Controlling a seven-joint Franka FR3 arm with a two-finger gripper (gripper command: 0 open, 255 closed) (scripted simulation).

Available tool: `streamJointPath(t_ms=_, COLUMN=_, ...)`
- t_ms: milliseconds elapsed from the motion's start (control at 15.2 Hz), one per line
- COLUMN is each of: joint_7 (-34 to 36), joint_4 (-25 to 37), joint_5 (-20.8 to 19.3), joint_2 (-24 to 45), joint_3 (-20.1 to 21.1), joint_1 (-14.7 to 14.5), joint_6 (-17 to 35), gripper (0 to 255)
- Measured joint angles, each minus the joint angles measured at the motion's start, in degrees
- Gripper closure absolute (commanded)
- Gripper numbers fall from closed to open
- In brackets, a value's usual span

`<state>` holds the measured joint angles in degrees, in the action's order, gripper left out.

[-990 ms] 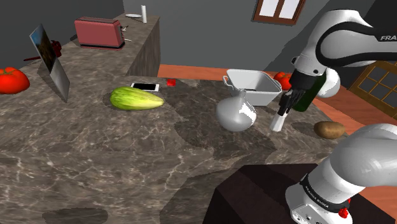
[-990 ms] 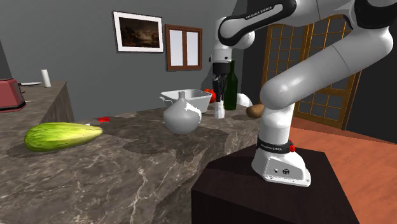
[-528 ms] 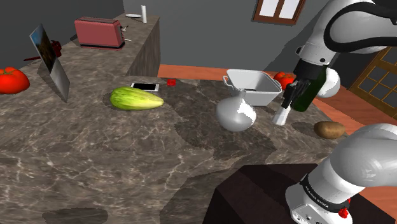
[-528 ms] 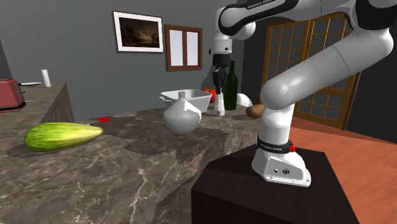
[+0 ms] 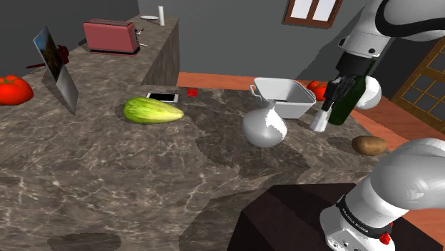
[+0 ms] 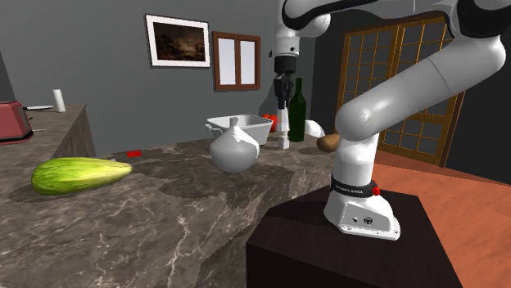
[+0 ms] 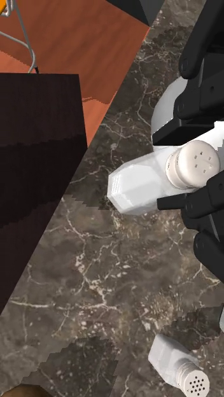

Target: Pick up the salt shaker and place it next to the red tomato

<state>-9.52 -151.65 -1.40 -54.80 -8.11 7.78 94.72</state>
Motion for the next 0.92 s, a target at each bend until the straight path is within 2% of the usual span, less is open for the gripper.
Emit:
streamJointPath(t_ms=462, joint_7=0.45, joint_4=5.51, joint_5=0.53, joint_2=0.84, joint_3=0.54, joint_1=-0.36, joint_6=-4.64, gripper=255)
streamJointPath(t_ms=924, joint_7=-6.98, joint_4=12.39, joint_5=-4.32, joint_2=10.32, joint_3=-7.20, joint_1=1.10, joint_6=-2.02, gripper=255)
